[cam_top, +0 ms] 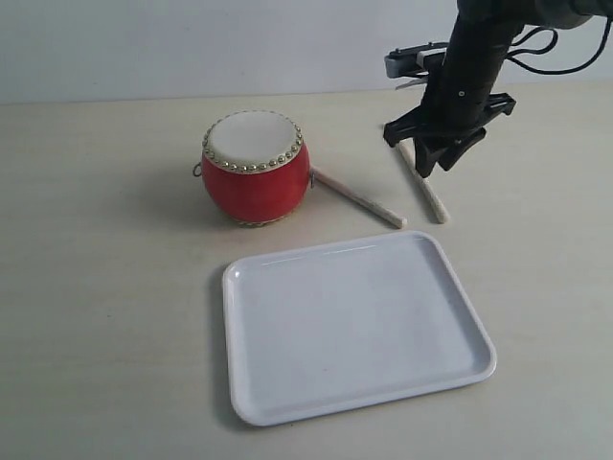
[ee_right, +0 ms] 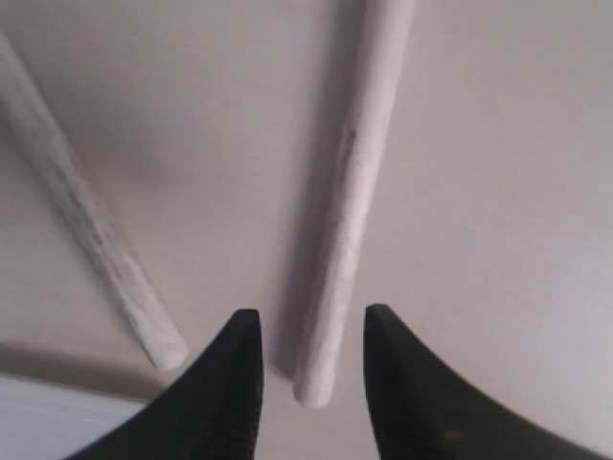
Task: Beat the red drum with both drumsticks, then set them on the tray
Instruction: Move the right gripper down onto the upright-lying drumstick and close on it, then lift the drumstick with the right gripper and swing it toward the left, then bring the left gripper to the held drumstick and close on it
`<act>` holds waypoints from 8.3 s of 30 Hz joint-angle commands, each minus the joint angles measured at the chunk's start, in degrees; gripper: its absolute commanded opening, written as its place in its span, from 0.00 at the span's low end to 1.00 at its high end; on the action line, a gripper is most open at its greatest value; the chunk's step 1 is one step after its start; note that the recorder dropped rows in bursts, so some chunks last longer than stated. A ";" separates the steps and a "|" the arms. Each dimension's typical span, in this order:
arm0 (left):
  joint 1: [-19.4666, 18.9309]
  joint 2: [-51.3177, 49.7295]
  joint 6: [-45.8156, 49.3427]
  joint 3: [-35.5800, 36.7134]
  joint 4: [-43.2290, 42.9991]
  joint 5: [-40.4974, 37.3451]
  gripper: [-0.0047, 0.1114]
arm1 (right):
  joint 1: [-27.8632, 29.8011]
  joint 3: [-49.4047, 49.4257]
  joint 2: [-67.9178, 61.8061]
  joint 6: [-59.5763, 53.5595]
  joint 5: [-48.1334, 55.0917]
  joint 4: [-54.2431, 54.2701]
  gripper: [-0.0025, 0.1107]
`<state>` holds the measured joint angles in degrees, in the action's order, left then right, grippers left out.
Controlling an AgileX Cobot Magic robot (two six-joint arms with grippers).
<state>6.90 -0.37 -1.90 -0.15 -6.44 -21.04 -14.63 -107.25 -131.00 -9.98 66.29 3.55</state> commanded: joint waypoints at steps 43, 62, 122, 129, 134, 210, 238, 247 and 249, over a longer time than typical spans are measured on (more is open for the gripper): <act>-0.04 0.37 -0.09 0.15 0.00 0.42 0.04 | -10.67 -0.59 -6.89 -6.83 -5.31 -6.96 0.33; -0.04 0.37 -0.09 0.15 0.00 0.42 0.04 | -10.67 -0.59 -2.31 0.20 -4.46 -8.41 0.02; -0.16 -5.56 -11.09 -11.46 4.46 59.70 0.04 | -10.67 45.68 32.17 -107.78 -0.29 95.54 0.02; -0.16 -32.33 -11.65 -26.04 5.19 47.65 0.04 | -10.67 45.68 32.17 -105.98 -0.29 95.54 0.02; -0.16 -53.77 -19.61 -29.92 -4.26 47.18 0.04 | -10.67 45.68 32.17 -105.28 -0.29 95.92 0.02; 5.13 -92.25 -58.31 -46.67 -54.40 91.00 0.63 | -10.67 44.56 32.17 -93.41 -7.59 96.40 0.02; 5.13 -92.25 -66.17 -46.67 -55.90 91.00 0.70 | -10.67 44.56 32.17 -90.18 -6.26 92.80 0.02; 5.13 -92.25 -69.08 -47.97 -59.36 91.00 0.69 | -10.67 44.56 32.17 -90.18 -6.26 92.42 0.02; 5.13 -92.25 -70.87 -49.39 -62.21 91.00 0.68 | -10.67 44.56 32.17 -90.18 -6.26 92.42 0.02</act>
<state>11.68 -92.79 -70.57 -47.83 -65.74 69.45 -25.30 -61.98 -98.93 -100.26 59.83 95.93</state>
